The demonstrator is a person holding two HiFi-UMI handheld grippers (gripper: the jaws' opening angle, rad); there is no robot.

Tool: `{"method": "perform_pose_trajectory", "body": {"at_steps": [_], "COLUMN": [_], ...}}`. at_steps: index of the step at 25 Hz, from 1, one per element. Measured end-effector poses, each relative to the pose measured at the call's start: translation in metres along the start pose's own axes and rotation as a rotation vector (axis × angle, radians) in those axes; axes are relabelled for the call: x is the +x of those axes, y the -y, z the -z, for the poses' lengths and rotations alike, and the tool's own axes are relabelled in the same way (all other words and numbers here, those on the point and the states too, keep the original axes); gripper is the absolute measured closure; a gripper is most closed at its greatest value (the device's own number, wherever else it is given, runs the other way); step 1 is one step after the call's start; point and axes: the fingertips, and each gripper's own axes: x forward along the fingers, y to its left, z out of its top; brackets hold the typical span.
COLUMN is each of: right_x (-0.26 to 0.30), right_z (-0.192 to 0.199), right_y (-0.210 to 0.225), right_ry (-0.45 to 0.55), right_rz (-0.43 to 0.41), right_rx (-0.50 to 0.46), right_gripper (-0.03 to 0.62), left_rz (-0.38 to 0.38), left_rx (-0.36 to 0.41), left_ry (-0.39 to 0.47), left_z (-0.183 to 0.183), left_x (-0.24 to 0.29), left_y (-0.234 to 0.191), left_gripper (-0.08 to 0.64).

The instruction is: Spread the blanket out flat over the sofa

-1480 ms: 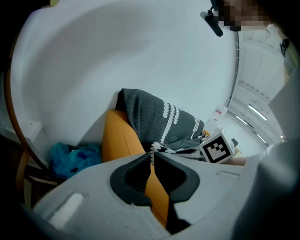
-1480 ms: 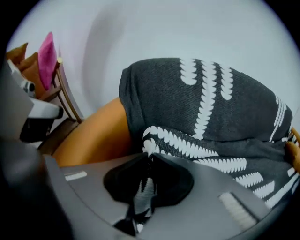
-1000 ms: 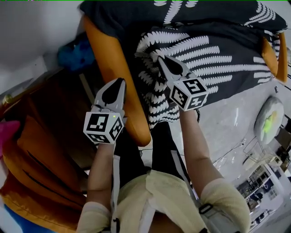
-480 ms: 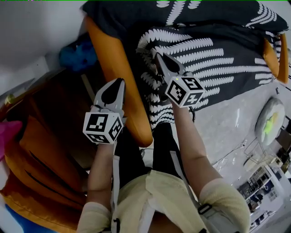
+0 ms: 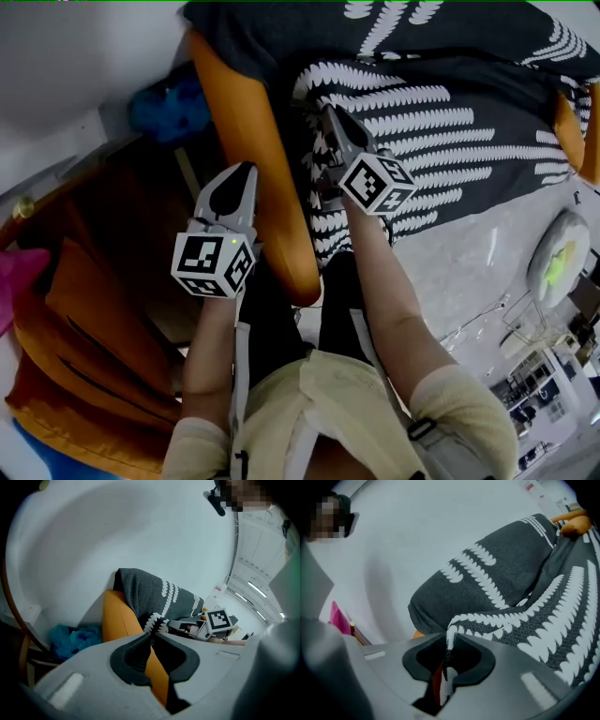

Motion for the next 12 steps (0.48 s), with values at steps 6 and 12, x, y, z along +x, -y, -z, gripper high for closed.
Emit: {"method": "perform_pose_trajectory", "body": {"at_steps": [6, 12], "right_x": [0.035, 0.065], "right_z": [0.054, 0.100], "right_y": [0.014, 0.007], "right_ry": [-0.250, -0.412], "right_rz": [0.056, 0.005], "right_rx": [-0.189, -0.326], "right_gripper": [0.509, 0.511], "left_rz": [-0.026, -0.033], "left_rx": [-0.009, -0.015], "left_ry": [0.002, -0.018], "left_z": [-0.004, -0.003], "left_x": [0.007, 0.013], "left_y": [-0.014, -0.023], "left_gripper": [0.534, 0.534]}}
